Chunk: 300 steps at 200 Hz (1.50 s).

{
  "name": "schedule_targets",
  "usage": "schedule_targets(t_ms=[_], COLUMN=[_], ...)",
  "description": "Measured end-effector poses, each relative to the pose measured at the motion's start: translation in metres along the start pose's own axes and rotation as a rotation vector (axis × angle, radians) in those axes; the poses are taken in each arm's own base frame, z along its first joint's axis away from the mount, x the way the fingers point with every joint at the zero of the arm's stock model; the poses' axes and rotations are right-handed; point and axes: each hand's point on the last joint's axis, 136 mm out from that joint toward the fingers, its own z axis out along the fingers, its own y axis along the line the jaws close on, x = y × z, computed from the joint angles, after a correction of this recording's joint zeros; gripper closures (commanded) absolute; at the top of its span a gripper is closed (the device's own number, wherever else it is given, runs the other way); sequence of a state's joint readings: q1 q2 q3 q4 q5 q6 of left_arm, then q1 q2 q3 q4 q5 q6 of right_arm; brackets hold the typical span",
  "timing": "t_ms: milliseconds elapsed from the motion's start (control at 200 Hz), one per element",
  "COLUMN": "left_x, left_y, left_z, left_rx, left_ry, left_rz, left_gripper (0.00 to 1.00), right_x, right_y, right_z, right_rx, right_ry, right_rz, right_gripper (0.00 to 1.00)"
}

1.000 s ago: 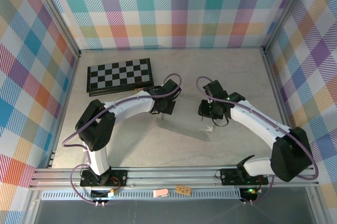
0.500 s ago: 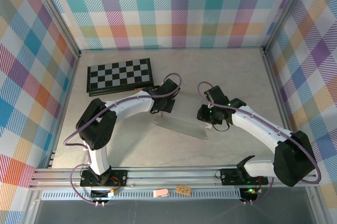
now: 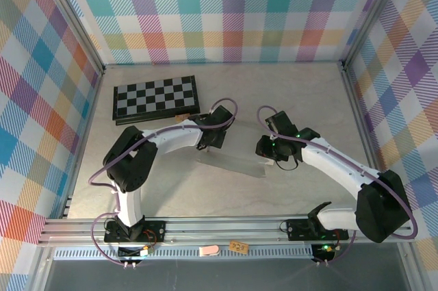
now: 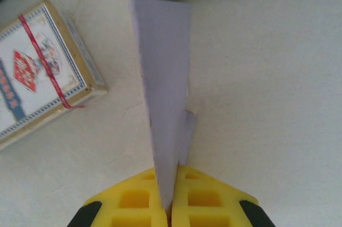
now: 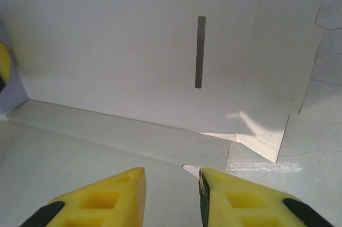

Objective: Fold the paper box

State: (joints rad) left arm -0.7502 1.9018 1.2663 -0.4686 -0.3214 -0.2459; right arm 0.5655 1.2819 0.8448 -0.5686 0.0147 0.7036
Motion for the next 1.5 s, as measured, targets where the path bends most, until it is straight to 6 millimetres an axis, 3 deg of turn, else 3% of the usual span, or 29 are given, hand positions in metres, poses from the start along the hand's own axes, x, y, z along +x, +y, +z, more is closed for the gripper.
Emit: schedule_targets(t_ms=[225, 425, 650, 815, 935, 1045, 1330, 1500], left_x=[0.002, 0.004, 0.011, 0.012, 0.012, 0.012, 0.013, 0.009], left_y=[-0.006, -0.006, -0.005, -0.002, -0.001, -0.001, -0.001, 0.000], left_z=[0.007, 0.011, 0.020, 0.023, 0.023, 0.023, 0.022, 0.019], left_rx=[0.012, 0.005, -0.020, -0.039, -0.043, -0.044, -0.045, -0.023], left_ry=[0.038, 0.086, 0.133, 0.160, 0.178, 0.196, 0.196, 0.179], left_rz=[-0.030, -0.039, -0.030, -0.033, -0.035, -0.040, -0.039, -0.055], left_gripper=[1.00, 0.94, 0.86, 0.86, 0.89, 1.00, 1.00, 1.00], right_x=[0.002, 0.008, -0.016, -0.030, -0.030, -0.030, -0.029, -0.037], right_y=[0.000, -0.003, 0.014, 0.024, 0.023, 0.022, 0.015, 0.013], right_z=[0.003, 0.029, 0.054, 0.064, 0.065, 0.065, 0.063, 0.034], right_rx=[0.003, 0.050, 0.074, 0.078, 0.084, 0.089, 0.114, 0.106], right_ry=[0.015, 0.103, 0.121, 0.114, 0.113, 0.110, 0.101, 0.040], right_rz=[0.001, 0.011, 0.013, 0.013, 0.013, 0.014, 0.027, 0.035], right_gripper=[0.67, 0.69, 0.70, 0.71, 0.71, 0.72, 0.73, 0.72])
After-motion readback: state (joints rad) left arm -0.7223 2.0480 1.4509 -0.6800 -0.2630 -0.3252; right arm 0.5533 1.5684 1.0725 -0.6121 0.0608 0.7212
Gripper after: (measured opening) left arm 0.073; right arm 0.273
